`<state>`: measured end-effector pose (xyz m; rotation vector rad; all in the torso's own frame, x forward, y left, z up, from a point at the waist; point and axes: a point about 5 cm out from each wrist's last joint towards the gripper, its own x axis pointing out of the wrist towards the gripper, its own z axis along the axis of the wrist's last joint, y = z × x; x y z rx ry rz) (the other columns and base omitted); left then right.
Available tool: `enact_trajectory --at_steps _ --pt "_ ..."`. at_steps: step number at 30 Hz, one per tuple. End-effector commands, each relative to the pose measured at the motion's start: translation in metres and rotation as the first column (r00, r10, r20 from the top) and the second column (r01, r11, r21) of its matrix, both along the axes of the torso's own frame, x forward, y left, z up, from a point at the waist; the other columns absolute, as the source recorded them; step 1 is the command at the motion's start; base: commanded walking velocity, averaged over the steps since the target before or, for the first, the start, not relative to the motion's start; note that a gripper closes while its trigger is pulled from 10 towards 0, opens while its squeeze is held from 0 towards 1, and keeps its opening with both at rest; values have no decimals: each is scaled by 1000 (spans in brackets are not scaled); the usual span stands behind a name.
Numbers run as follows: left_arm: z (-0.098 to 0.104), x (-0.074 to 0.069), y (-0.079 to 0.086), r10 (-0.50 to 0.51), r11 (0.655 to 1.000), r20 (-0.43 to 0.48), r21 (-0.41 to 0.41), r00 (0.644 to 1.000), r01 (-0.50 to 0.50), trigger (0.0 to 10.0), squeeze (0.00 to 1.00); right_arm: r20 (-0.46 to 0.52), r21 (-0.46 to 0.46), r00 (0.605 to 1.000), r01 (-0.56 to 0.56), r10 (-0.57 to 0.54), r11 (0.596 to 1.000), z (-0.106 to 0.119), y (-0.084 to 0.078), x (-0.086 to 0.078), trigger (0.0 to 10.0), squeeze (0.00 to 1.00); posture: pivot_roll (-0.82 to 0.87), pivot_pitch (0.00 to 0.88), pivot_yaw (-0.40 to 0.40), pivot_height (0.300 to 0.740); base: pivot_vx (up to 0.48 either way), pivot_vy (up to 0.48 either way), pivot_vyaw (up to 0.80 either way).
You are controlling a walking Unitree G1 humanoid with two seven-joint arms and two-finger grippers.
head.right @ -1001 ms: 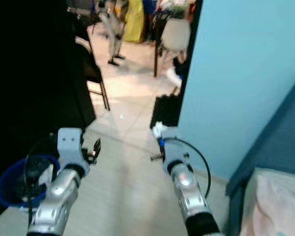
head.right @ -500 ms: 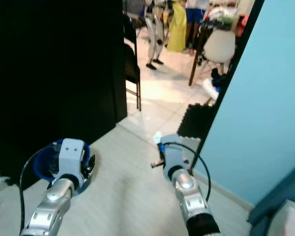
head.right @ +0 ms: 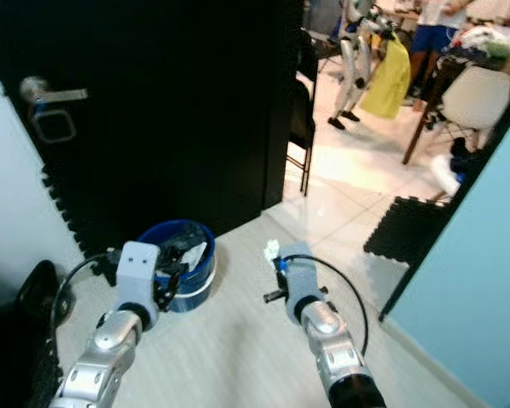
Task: Clean up the room
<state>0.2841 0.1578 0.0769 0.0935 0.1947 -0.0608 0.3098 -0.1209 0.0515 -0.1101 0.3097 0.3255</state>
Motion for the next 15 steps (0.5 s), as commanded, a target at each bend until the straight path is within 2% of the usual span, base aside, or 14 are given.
enact_trajectory --at_steps 1,3,15 --pt "0 0 -1 4 1000 1 -11 1000 -4 10000 0 -19 18 1000 -6 7 1000 -5 3 -4 10000 0 53 11 -91 740 0 0 800" --pt "3 3 1 43 998 8 -49 999 -43 10000 0 -19 21 1000 -11 12 1000 -5 3 -4 10000 0 52 12 -90 740 0 0 800" --pt "8 3 0 38 998 34 -46 999 -36 10000 0 -19 33 999 -26 26 999 -5 7 -5 10000 0 54 15 -88 740 0 0 800"
